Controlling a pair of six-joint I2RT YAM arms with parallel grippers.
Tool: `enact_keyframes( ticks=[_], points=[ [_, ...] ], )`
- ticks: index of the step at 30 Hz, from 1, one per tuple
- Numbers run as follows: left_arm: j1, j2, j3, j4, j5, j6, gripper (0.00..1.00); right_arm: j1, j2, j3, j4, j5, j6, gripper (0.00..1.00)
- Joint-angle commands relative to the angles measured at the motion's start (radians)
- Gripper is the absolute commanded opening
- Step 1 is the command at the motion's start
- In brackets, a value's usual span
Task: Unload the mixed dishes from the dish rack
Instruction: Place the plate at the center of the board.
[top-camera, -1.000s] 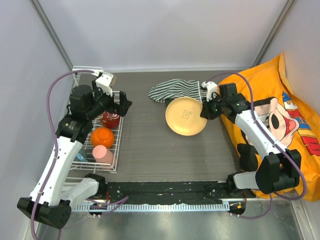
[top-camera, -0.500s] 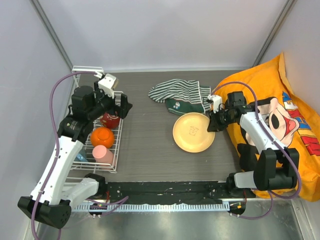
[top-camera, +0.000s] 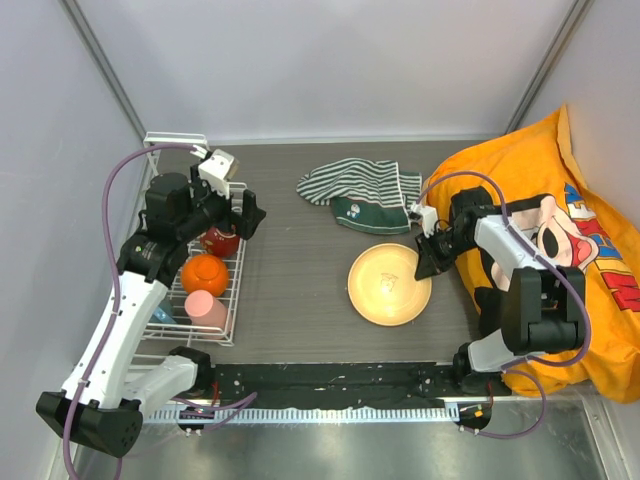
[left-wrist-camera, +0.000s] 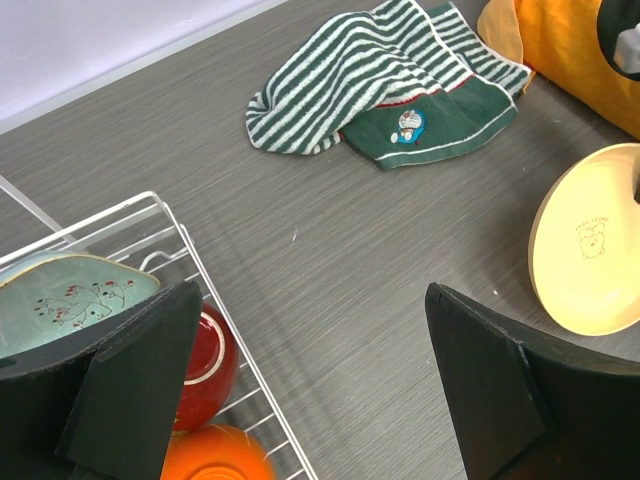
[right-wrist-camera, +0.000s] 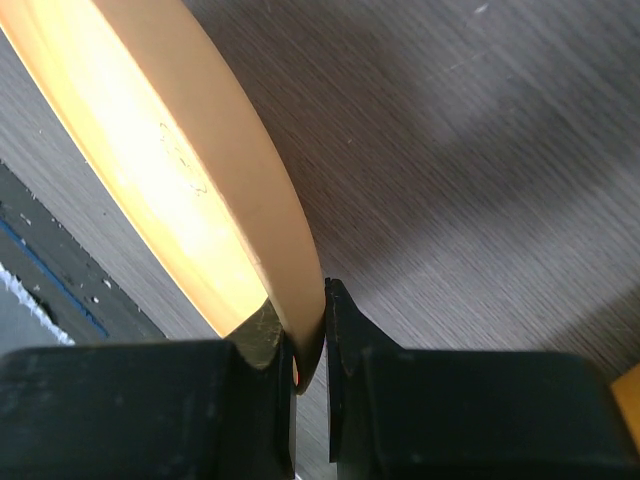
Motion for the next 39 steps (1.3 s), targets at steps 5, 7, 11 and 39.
enact_keyframes(
  ticks=[5, 7, 11, 39],
  points=[
    [0.004, -0.008, -0.008, 0.011, 0.029, 0.012, 1.0, -0.037, 0.104, 0.067, -0.071, -0.051, -0.1, 0.01],
    [0.006, -0.01, -0.011, 0.012, 0.027, 0.014, 1.0, -0.043, 0.126, 0.075, -0.071, -0.051, -0.108, 0.01],
    [0.006, -0.013, -0.012, 0.011, 0.029, 0.012, 1.0, -0.056, 0.161, 0.086, -0.071, -0.036, -0.124, 0.0],
    [0.006, -0.007, -0.015, 0.008, -0.053, 0.075, 1.0, -0.074, 0.123, 0.049, 0.071, 0.09, -0.083, 0.55]
  ],
)
